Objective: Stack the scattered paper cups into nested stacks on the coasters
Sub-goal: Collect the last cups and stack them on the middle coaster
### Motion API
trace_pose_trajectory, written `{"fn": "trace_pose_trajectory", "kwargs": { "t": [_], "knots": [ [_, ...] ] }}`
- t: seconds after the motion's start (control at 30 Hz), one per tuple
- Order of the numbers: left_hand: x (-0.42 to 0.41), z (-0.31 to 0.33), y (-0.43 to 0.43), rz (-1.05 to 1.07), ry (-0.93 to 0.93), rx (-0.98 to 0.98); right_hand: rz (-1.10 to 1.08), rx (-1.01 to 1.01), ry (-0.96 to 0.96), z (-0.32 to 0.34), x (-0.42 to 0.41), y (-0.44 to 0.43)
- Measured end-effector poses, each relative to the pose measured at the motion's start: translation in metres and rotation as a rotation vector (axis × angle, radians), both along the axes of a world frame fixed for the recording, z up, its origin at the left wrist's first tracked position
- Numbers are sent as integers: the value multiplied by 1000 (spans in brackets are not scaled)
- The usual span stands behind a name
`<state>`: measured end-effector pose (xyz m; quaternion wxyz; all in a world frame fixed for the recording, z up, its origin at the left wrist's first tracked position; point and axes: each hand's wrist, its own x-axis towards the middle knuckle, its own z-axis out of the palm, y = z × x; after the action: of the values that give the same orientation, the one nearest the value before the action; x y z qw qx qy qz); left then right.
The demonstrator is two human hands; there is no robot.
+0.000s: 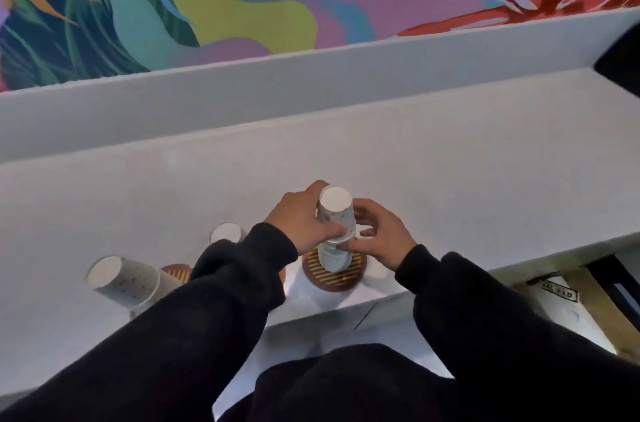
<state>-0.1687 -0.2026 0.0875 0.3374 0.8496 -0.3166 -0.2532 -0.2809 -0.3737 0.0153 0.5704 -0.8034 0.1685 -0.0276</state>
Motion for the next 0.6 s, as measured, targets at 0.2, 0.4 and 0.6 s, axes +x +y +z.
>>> {"fn": "trace_pose_trajectory", "kwargs": {
  "t": [0.2, 0.4, 0.6],
  "knots": [
    [-13, -37, 3, 62, 24, -2, -12, 20, 14, -22, -1, 8],
    [-22, -56, 8, 119, -9, -35, -18, 33, 36, -30, -3, 12],
    [-28, -65, 8, 180, -11, -89, -32, 31, 66, -39, -3, 13]
  ]
}}
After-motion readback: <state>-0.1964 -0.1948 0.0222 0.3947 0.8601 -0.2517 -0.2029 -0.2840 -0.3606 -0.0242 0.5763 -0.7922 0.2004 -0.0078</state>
